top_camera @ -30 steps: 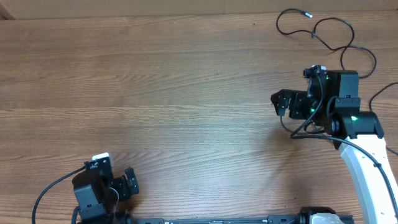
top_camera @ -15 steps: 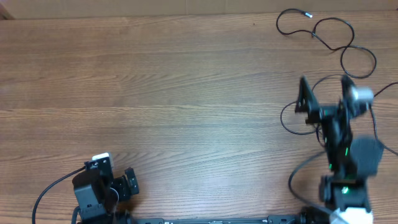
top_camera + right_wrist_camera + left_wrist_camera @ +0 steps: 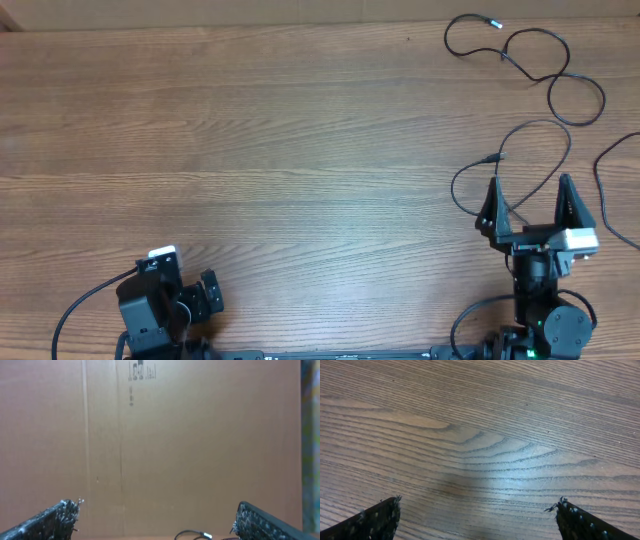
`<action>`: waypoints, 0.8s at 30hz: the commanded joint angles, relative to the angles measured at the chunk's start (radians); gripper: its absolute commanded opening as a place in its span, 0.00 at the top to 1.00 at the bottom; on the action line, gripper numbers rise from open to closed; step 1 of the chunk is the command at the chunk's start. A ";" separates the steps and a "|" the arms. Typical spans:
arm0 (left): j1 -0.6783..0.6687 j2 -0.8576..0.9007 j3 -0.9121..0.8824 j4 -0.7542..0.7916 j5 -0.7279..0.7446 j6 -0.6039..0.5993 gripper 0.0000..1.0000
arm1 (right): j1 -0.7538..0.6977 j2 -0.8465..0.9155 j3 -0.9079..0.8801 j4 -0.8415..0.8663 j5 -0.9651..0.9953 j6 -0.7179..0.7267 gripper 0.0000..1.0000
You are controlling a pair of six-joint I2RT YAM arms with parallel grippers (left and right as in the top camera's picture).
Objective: Untangle cables
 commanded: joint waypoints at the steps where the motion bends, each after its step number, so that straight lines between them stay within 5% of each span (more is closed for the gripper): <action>1: -0.006 -0.009 0.001 0.001 -0.010 0.008 0.00 | -0.006 -0.110 -0.004 -0.064 0.030 0.003 0.00; 18: -0.006 -0.009 0.001 0.001 -0.010 0.008 0.00 | -0.006 -0.205 -0.004 -0.116 0.058 0.000 0.00; 24: -0.006 -0.009 0.001 0.001 -0.010 0.008 0.00 | -0.006 -0.205 -0.004 -0.326 0.054 0.000 0.00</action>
